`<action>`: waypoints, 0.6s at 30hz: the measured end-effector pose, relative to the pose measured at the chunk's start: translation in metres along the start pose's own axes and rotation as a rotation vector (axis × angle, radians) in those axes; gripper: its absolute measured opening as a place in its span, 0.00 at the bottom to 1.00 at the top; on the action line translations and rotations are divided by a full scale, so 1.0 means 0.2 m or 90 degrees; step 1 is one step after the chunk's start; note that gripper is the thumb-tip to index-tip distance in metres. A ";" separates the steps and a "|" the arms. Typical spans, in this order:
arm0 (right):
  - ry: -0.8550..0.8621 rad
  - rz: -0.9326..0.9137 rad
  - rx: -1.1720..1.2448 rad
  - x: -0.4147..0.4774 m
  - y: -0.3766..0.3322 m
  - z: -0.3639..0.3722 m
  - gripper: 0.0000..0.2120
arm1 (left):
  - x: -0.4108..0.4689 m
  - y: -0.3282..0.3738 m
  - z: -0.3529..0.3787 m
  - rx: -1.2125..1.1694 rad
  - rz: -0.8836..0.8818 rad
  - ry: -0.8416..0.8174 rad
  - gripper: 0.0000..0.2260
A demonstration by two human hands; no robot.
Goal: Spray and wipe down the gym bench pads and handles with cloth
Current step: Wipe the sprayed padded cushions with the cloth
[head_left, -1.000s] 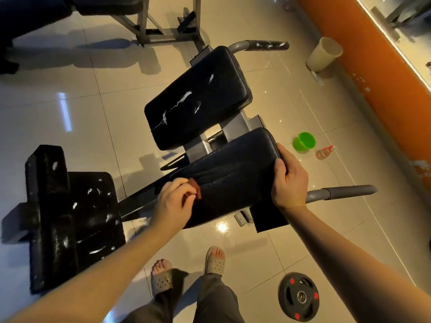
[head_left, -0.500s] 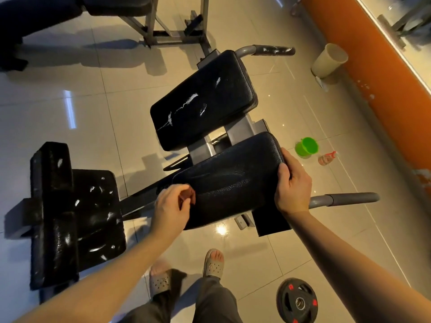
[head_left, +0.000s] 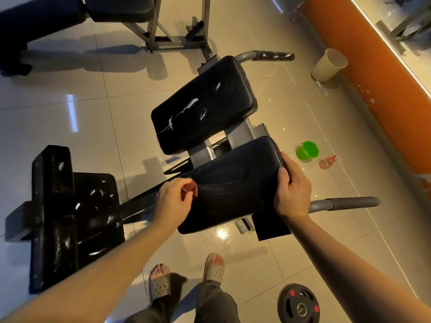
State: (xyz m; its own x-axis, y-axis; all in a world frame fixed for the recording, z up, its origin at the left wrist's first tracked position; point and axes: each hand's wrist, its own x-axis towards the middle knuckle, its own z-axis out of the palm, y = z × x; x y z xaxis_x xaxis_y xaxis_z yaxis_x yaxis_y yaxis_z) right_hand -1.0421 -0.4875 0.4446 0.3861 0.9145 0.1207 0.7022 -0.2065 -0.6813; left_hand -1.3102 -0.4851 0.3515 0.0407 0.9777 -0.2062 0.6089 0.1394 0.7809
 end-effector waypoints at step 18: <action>0.003 -0.010 0.012 0.00 -0.01 0.00 0.24 | 0.14 0.35 0.09 -0.039 0.003 0.074 0.16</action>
State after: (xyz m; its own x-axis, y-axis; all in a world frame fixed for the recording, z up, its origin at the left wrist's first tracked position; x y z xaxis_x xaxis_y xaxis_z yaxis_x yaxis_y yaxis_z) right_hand -1.0438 -0.4875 0.4462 0.3783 0.9158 0.1353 0.6971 -0.1856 -0.6925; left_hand -1.2529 -0.4503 0.3892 -0.0509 0.9896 -0.1347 0.5586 0.1400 0.8175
